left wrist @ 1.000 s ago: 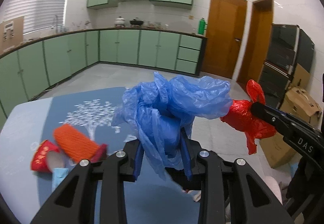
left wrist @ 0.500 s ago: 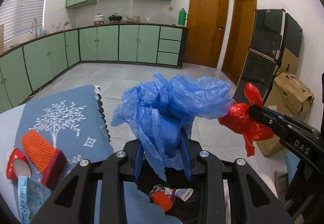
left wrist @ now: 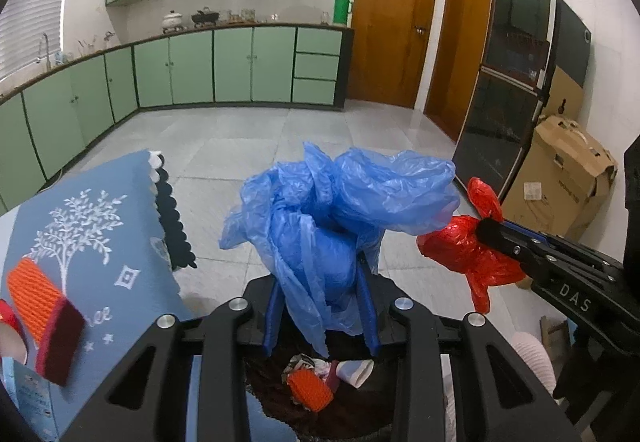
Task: Collect trash
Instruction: 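Carry both bags to the bin and open both tools over it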
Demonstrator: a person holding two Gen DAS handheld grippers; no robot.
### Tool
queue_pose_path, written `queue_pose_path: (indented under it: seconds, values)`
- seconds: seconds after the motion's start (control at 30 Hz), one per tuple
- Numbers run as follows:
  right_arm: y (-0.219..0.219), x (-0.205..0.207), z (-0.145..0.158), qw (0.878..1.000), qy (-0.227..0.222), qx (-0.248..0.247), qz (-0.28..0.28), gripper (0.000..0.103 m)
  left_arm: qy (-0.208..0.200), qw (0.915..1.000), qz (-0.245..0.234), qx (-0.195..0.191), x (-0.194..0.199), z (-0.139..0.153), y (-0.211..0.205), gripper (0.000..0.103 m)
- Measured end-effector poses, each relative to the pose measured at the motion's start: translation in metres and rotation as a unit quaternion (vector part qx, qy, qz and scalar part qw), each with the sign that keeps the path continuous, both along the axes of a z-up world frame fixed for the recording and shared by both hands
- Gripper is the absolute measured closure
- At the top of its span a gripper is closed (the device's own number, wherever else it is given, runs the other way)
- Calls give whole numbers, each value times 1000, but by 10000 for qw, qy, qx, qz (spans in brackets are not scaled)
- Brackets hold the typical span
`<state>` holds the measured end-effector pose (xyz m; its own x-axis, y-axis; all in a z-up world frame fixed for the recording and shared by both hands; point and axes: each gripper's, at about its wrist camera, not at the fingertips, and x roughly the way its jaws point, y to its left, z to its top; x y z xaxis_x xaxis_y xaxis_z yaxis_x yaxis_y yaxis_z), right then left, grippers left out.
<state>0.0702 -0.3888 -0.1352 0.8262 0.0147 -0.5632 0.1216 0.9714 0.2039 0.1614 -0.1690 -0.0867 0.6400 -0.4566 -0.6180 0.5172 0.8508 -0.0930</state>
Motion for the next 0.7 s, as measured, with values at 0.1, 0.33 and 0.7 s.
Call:
queue_pose_path:
  seconds: [0.1,0.33,0.7]
  values:
    - [-2,4,-7,10000,62,-21,-43,90,23,10000,-18,93,3,-5,-5,70]
    - [3,7,-10,9999,113,-26,-84,78,111,9998,-101,120,9,-11,-7,64]
    - [1,-5,-2,9990,-46,-112,-440,16,-20,10000,-8,20,4,-2,16,32]
